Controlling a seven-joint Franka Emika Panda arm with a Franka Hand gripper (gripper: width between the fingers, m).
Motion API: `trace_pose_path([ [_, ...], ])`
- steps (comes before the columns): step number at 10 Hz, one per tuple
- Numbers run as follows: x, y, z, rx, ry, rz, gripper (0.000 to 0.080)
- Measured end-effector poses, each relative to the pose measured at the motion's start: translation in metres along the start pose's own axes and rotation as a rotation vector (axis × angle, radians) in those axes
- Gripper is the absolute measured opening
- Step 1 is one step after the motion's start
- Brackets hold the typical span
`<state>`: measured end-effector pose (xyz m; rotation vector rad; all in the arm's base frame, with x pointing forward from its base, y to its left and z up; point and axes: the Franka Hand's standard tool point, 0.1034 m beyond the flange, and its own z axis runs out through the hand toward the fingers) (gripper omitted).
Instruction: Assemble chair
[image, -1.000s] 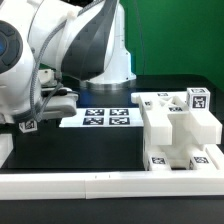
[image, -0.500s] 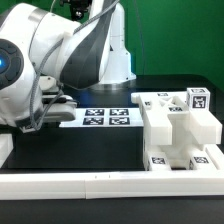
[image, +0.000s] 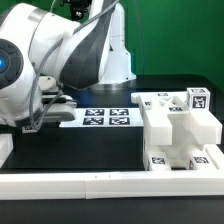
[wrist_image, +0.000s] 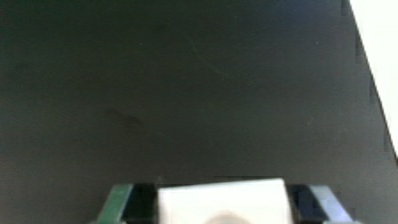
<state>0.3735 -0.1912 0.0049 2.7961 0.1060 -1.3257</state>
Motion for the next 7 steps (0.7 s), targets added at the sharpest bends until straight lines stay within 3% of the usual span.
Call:
trace_pose_path([
  [2, -0.005, -0.022, -0.020, 0.031, 0.035, 0.020, 0.0279],
  [3, -0.005, -0.037, -0.030, 0.077, 0.138, 0.039, 0.0279],
  [4, -0.010, -0.041, -0.028, 0.098, 0.199, 0.062, 0.0279],
  [7, -0.007, -0.036, -0.028, 0.072, 0.359, 0.076, 0.0281],
])
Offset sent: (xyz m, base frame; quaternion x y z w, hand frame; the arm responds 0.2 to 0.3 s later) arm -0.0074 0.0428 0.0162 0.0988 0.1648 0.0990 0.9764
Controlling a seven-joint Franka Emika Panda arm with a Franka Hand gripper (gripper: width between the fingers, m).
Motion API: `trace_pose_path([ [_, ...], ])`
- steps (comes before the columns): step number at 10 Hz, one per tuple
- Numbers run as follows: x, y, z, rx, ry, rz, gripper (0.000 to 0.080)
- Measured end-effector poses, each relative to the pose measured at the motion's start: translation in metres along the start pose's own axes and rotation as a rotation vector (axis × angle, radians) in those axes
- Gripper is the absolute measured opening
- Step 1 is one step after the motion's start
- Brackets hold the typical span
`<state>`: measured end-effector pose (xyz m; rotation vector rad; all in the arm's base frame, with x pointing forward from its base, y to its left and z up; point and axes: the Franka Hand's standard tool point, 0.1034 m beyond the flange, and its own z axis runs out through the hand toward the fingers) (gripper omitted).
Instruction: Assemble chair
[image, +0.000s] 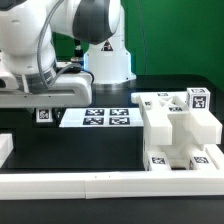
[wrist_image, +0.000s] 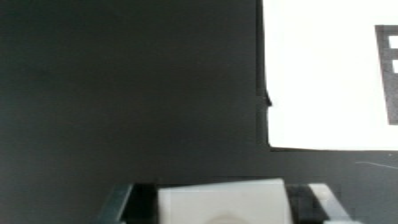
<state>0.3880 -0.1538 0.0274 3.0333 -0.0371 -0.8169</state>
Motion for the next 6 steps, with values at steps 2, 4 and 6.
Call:
trace_pose_path([
  [2, 0.003, -0.013, 0.000, 0.034, 0.152, 0.056, 0.0281],
  [4, 0.013, -0.039, -0.011, 0.100, 0.309, 0.133, 0.0281],
  [6, 0.014, -0.035, -0.010, 0.031, 0.441, 0.151, 0.0281],
])
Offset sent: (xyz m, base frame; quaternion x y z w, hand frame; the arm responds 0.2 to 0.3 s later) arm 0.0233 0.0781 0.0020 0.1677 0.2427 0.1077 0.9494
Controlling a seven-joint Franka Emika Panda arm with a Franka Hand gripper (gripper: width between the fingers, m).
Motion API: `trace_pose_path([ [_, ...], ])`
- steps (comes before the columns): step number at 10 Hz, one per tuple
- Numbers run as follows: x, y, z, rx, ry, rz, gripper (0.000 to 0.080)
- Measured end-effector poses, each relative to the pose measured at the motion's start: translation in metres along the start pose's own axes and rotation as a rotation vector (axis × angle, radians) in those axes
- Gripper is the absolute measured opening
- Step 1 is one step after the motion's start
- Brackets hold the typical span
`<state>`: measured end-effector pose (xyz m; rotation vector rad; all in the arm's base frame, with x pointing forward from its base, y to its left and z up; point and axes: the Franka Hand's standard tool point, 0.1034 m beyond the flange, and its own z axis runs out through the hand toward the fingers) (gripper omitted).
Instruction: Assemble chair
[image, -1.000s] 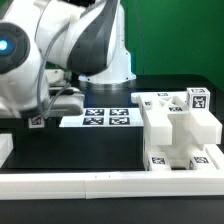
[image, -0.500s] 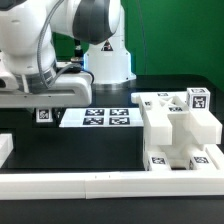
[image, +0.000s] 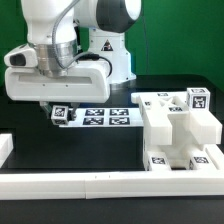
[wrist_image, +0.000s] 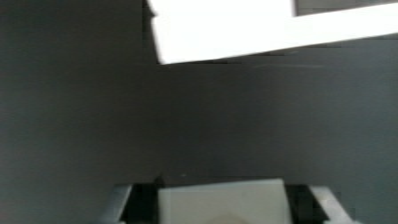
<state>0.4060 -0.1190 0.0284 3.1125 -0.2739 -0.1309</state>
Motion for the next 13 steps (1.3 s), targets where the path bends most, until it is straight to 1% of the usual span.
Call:
trace_pose_path([
  [1, -0.001, 0.005, 0.000, -0.017, 0.026, -0.007, 0.0281],
  [2, 0.003, 0.013, -0.002, -0.056, 0.098, -0.014, 0.0281],
  [3, -0.002, 0.011, 0.001, -0.052, 0.082, -0.010, 0.0281],
  [5, -0.004, 0.006, 0.012, -0.065, 0.082, -0.022, 0.0281],
  [6, -0.003, 0.003, 0.015, -0.065, 0.088, -0.020, 0.0281],
  [7, 0.000, -0.007, 0.016, -0.067, 0.108, -0.019, 0.0281],
  [9, 0.001, -0.032, 0.021, -0.065, 0.127, 0.005, 0.0281],
  [10, 0.001, -0.033, 0.022, -0.064, 0.122, 0.003, 0.0281],
  [11, 0.001, -0.033, 0.022, -0.064, 0.122, 0.004, 0.0357],
  [12, 0.000, -0.033, 0.022, -0.065, 0.122, 0.004, 0.0357],
  [13, 0.000, -0.032, 0.022, -0.065, 0.121, 0.004, 0.0493],
])
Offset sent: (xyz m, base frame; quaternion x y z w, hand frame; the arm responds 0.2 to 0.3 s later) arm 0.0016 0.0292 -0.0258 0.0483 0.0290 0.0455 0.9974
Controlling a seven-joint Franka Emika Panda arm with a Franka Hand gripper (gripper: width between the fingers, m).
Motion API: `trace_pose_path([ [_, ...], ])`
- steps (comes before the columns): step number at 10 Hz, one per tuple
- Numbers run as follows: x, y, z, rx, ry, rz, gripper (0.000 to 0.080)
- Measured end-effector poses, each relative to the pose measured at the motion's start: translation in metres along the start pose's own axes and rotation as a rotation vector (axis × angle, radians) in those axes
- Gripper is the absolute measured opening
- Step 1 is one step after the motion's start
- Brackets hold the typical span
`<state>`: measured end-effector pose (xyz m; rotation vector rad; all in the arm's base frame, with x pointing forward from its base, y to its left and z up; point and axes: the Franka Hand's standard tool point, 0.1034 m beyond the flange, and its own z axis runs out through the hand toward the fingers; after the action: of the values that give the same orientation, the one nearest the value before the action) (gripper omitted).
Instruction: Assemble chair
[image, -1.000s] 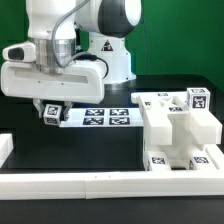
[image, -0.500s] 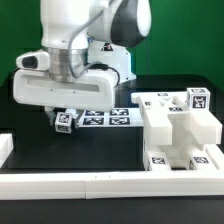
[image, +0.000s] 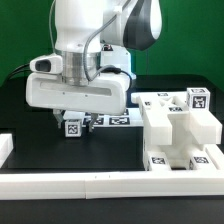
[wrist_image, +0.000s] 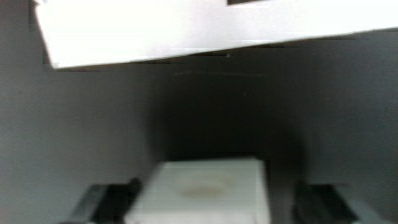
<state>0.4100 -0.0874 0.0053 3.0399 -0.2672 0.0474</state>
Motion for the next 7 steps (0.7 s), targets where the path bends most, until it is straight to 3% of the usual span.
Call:
trace_pose_path([
  [1, -0.0002, 0.0001, 0.0002, 0.000, -0.001, 0.000, 0.0493],
  [2, -0.0003, 0.0001, 0.0004, 0.000, -0.001, 0.000, 0.0620],
  [5, -0.0018, 0.0022, 0.0002, 0.006, -0.017, -0.007, 0.0648],
  [7, 0.0019, 0.0074, -0.0091, 0.062, -0.105, 0.016, 0.0649],
])
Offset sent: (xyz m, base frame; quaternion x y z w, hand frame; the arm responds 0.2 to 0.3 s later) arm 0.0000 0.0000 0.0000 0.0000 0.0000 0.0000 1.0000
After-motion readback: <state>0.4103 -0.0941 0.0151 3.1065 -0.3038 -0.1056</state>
